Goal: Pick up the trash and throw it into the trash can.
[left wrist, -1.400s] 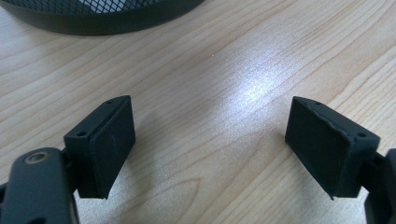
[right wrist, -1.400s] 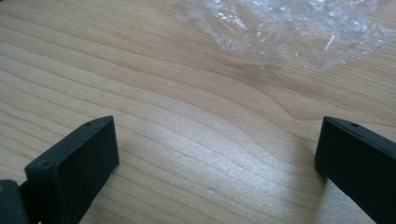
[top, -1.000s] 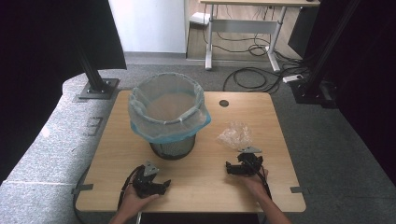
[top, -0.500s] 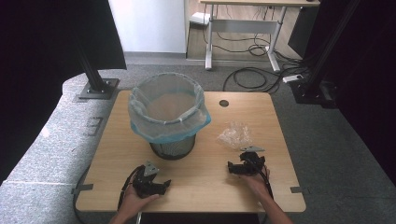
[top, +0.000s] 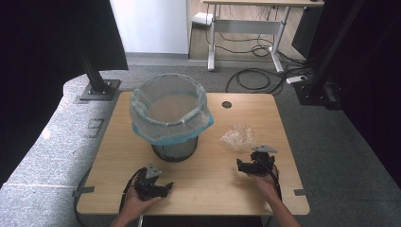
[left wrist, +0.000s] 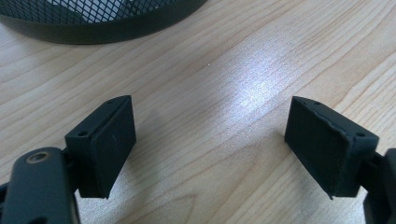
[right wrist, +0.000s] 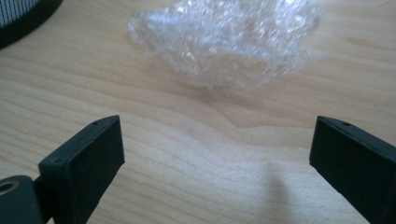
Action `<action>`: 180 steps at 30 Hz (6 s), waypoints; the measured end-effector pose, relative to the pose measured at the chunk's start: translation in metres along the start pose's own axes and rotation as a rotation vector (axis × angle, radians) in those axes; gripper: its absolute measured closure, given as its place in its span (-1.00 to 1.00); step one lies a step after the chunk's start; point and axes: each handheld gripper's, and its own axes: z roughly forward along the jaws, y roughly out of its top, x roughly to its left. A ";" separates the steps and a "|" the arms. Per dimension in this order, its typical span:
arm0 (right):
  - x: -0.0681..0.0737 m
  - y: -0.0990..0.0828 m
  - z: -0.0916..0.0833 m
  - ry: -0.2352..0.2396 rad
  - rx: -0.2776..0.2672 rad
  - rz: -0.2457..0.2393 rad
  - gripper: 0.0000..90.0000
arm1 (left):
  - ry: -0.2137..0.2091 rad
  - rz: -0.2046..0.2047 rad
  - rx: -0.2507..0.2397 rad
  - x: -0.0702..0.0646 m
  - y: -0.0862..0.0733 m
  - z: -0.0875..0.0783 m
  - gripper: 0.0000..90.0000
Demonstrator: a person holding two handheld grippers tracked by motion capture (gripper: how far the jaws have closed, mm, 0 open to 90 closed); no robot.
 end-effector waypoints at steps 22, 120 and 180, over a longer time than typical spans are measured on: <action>-0.002 0.015 -0.001 -0.002 -0.119 -0.011 -0.54 | 0.002 -0.002 0.000 -0.001 0.001 0.001 -0.64; -0.010 0.036 -0.006 0.063 -0.185 -0.029 0.83 | 0.000 -0.001 0.000 -0.004 0.001 0.001 -0.64; 0.017 0.048 -0.030 0.109 -0.275 -0.088 0.84 | -0.001 -0.001 -0.001 -0.004 0.001 0.001 -0.64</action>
